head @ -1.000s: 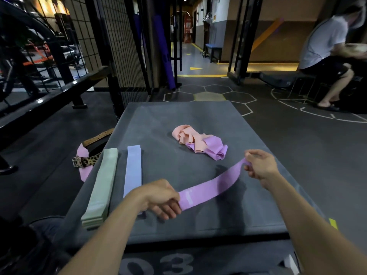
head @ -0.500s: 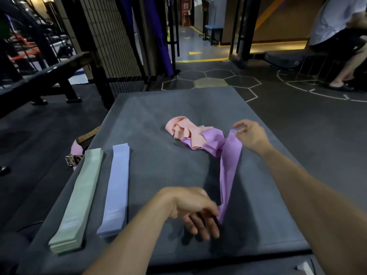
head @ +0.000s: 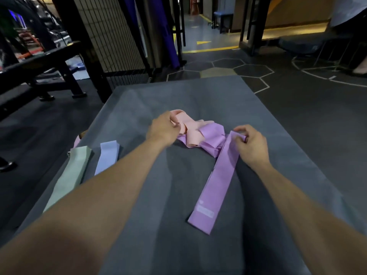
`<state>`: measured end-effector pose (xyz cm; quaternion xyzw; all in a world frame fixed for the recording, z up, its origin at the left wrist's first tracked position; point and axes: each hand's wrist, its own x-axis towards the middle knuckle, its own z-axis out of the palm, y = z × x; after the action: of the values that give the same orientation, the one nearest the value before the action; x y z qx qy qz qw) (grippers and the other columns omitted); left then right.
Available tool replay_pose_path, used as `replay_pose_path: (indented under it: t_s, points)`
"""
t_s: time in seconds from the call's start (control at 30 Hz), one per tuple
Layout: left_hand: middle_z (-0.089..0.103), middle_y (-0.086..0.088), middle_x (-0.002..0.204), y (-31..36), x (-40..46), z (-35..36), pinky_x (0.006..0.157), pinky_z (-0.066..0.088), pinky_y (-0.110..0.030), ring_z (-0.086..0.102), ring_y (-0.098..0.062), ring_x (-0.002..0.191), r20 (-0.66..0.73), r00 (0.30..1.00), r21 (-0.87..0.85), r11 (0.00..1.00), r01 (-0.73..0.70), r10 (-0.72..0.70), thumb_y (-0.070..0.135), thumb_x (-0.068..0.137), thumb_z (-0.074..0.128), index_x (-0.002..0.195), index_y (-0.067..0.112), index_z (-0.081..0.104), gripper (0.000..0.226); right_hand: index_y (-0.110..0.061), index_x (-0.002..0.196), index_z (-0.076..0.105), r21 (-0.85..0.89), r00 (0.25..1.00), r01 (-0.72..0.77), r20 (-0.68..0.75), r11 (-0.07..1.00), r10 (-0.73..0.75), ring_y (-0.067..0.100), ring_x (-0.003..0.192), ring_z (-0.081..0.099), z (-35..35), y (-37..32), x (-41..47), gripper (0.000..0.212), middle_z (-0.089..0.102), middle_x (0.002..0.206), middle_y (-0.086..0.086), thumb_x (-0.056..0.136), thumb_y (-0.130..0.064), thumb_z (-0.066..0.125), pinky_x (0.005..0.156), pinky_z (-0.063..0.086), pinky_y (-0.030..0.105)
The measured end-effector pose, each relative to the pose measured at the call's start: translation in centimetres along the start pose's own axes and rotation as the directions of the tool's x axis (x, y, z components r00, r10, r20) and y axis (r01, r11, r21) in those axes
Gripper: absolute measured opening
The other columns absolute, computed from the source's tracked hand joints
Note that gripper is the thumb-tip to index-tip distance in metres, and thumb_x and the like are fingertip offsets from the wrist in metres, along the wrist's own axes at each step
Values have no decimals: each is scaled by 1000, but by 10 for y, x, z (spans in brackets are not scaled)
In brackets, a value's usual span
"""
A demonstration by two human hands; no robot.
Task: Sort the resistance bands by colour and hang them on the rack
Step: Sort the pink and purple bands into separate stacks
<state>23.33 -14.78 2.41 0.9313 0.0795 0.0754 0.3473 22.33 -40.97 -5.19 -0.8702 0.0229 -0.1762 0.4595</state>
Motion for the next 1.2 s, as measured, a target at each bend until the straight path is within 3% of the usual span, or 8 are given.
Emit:
replay_pose_path:
  t_s: [0.13, 0.27, 0.37, 0.47, 0.73, 0.83, 1.0, 1.2]
  points:
    - [68, 2, 119, -12, 28, 19, 96, 49, -32, 61, -22, 114, -22, 999, 44, 999, 24, -23, 38, 89, 68, 118, 29, 63, 30, -19, 122, 65, 9, 998, 23, -62, 1000, -22, 24, 100, 62, 3, 2, 1, 29, 66, 110, 3, 94, -15, 58, 83, 43, 26]
    - [59, 2, 138, -11, 41, 35, 106, 42, -28, 55, -22, 126, 103, 990, 111, 988, -109, 98, 25, 95, 60, 139, 33, 55, 44, -38, 131, 58, -328, 962, 272, 71, 905, -263, 26, 123, 41, 8, -8, -9, 33, 47, 135, -2, 99, -47, 51, 99, 34, 43]
    - [59, 6, 138, -9, 46, 42, 106, 45, -35, 56, -21, 125, 157, 971, 226, 951, -212, 180, 22, 93, 58, 119, 31, 70, 30, -40, 126, 59, -449, 893, 451, 233, 771, -386, 25, 125, 42, 12, -10, -12, 37, 49, 137, -3, 97, -57, 43, 98, 33, 43]
    - [70, 8, 113, -2, 42, 34, 90, 54, -38, 65, -23, 105, 46, 981, 227, 955, -192, 187, 25, 81, 52, 97, 32, 74, 29, -40, 120, 63, -465, 879, 476, 279, 747, -387, 26, 123, 45, 14, -9, -11, 37, 53, 133, -4, 95, -58, 41, 96, 32, 41]
    - [74, 2, 100, 35, 27, -49, 80, 52, -33, 67, -21, 94, -338, 892, 78, 953, -292, 301, 33, 96, 59, 107, 28, 73, 19, -32, 105, 71, -530, 918, 397, 251, 750, -308, 23, 106, 55, 16, -15, -14, 41, 66, 108, -6, 89, -52, 39, 87, 30, 38]
    - [73, 3, 91, 49, 9, -81, 78, 51, -32, 67, -17, 87, -349, 875, 20, 936, -352, 337, 34, 97, 61, 104, 21, 76, 21, -27, 109, 67, -548, 928, 371, 234, 750, -288, 23, 115, 54, 14, -17, -18, 50, 67, 108, -3, 88, -55, 32, 94, 30, 43]
    - [73, -5, 82, 57, -35, -113, 72, 51, -39, 67, -19, 77, -288, 898, -108, 920, -376, 333, 39, 99, 60, 91, 14, 77, 31, -29, 139, 50, -239, 948, 274, 232, 932, -219, 20, 132, 47, -6, -61, -39, 66, 56, 140, -6, 89, -67, 32, 110, 29, 44]
    - [72, -5, 71, 66, -99, -136, 63, 44, -30, 60, -10, 63, -242, 952, -400, 874, -275, 189, 46, 95, 63, 79, 18, 79, 36, -42, 143, 41, 283, 876, 177, 391, 942, -282, -6, 121, 53, -35, -170, -105, 75, 57, 133, -21, 78, -68, 66, 101, 45, 21]
